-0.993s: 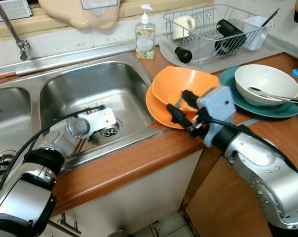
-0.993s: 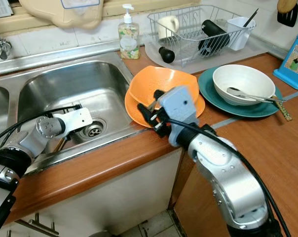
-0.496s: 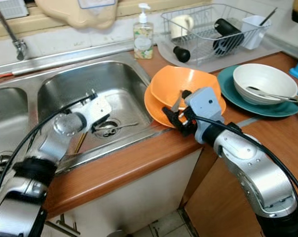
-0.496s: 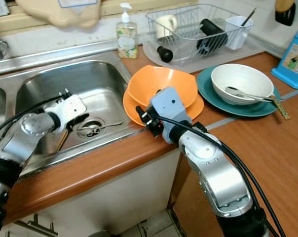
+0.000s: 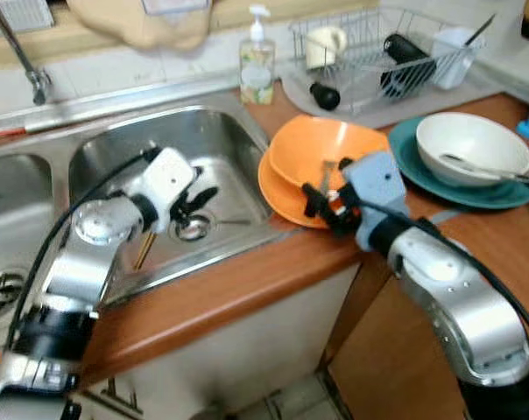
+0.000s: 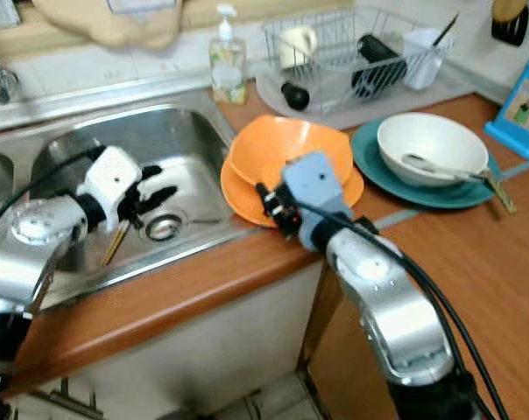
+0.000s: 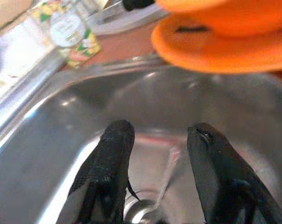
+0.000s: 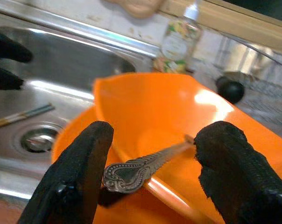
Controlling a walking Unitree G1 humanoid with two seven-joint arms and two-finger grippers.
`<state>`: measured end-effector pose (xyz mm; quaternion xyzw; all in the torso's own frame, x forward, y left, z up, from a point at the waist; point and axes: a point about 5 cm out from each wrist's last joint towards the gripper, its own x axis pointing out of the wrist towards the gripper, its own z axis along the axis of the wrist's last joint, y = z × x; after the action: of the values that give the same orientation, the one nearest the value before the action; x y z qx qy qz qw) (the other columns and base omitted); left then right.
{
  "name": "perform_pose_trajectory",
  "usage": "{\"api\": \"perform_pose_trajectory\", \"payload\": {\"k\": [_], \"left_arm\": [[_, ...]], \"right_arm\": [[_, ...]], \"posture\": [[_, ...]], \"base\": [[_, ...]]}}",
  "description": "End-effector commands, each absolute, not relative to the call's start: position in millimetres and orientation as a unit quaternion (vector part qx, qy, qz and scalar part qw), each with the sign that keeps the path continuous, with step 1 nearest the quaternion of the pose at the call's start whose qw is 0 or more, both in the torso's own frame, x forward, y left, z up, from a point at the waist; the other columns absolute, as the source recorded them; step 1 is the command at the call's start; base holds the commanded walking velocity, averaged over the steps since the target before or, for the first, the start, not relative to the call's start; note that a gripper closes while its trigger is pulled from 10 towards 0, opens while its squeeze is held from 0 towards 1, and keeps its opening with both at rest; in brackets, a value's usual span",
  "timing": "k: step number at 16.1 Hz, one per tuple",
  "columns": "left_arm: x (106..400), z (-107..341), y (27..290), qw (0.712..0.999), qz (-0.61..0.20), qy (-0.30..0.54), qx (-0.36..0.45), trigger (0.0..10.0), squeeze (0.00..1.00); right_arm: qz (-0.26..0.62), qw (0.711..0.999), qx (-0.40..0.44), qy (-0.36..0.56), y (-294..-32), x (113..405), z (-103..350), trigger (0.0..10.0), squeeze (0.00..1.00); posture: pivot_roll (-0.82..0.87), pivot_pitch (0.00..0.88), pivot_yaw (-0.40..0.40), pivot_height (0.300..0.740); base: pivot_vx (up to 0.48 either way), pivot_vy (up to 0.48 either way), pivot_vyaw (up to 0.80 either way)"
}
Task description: Kitchen organization
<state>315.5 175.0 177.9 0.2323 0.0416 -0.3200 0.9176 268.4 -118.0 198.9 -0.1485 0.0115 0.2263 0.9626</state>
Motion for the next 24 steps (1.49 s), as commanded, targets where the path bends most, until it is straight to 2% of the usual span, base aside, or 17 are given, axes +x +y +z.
{"api": "perform_pose_trajectory", "payload": {"k": [1, 4, 9, 11, 12, 13, 14, 15, 16, 17, 18, 19, 20, 24], "left_arm": [[310, 183, 172, 0.917, -0.333, 0.038, 0.216, 10.0, 0.0], [292, 184, 159, 0.909, -0.377, 0.03, 0.177, 10.0, 0.0], [275, 185, 144, 0.909, -0.399, 0.025, 0.115, 10.0, 0.0], [270, 182, 136, 0.905, -0.409, 0.033, 0.111, 10.0, 0.0], [269, 182, 133, 0.904, -0.412, 0.034, 0.109, 10.0, 0.0], [269, 182, 129, 0.904, -0.414, 0.032, 0.104, 10.0, 0.0], [268, 183, 127, 0.904, -0.416, 0.033, 0.097, 10.0, 0.0], [267, 183, 125, 0.903, -0.418, 0.035, 0.098, 10.0, 0.0], [267, 184, 124, 0.902, -0.419, 0.035, 0.099, 10.0, 0.0], [267, 184, 123, 0.902, -0.419, 0.035, 0.099, 10.0, 0.0], [267, 186, 122, 0.902, -0.419, 0.032, 0.098, 10.0, 0.0], [267, 186, 122, 0.902, -0.418, 0.032, 0.098, 10.0, 0.0], [267, 187, 122, 0.903, -0.418, 0.032, 0.098, 10.0, 0.0], [266, 187, 118, 0.9, -0.423, 0.032, 0.097, 10.0, 0.0]], "right_arm": [[0.205, 0.967, -0.153, 0.014, -126, 267, 200, 10.0, 0.0], [0.188, 0.97, -0.154, 0.016, -137, 263, 203, 10.0, 0.0], [0.142, 0.98, -0.135, 0.02, -161, 256, 205, 10.0, 0.0], [0.132, 0.986, -0.104, 0.023, -166, 255, 202, 7.5, 0.0], [0.134, 0.987, -0.088, 0.022, -165, 255, 201, 3.0, 0.0], [0.143, 0.987, -0.067, 0.022, -164, 255, 199, 0.0, 0.0], [0.154, 0.986, -0.055, 0.023, -161, 254, 198, 0.0, 0.0], [0.168, 0.984, -0.043, 0.027, -158, 254, 195, 0.2, 0.0], [0.175, 0.983, -0.04, 0.028, -156, 254, 194, 0.9, 0.0], [0.177, 0.983, -0.04, 0.029, -155, 254, 194, 0.9, 0.0], [0.182, 0.982, -0.04, 0.03, -155, 255, 193, 3.8, 0.0], [0.183, 0.982, -0.041, 0.031, -155, 255, 193, 7.2, 0.0], [0.181, 0.982, -0.044, 0.033, -156, 256, 192, 10.0, 0.0], [0.176, 0.982, -0.05, 0.037, -160, 259, 189, 10.0, 0.0]], "posture": [[-0.18, 0.0, 0.066, 0.74], [-0.19, 0.0, 0.074, 0.74], [-0.2, 0.0, 0.081, 0.74], [-0.2, 0.0, 0.082, 0.74], [-0.2, 0.0, 0.082, 0.74], [-0.2, 0.0, 0.081, 0.74], [-0.2, 0.0, 0.081, 0.74], [-0.2, 0.0, 0.081, 0.74], [-0.19, 0.0, 0.08, 0.74], [-0.19, 0.0, 0.08, 0.74], [-0.19, 0.0, 0.08, 0.74], [-0.19, 0.0, 0.078, 0.74], [-0.18, 0.0, 0.078, 0.74], [-0.18, 0.0, 0.076, 0.74]], "base": [[0.0, 0.0, 0.0], [0.0, 0.0, 0.0], [0.0, 0.0, 0.0], [0.0, 0.0, 0.0], [0.0, 0.0, 0.0], [0.0, 0.0, 0.0], [0.0, 0.0, 0.0], [0.0, 0.0, 0.0], [0.0, 0.0, 0.0], [0.0, 0.0, 0.0], [0.0, 0.0, 0.0], [0.0, 0.0, 0.0], [0.0, 0.0, 0.0], [0.0, 0.0, 0.0]]}}
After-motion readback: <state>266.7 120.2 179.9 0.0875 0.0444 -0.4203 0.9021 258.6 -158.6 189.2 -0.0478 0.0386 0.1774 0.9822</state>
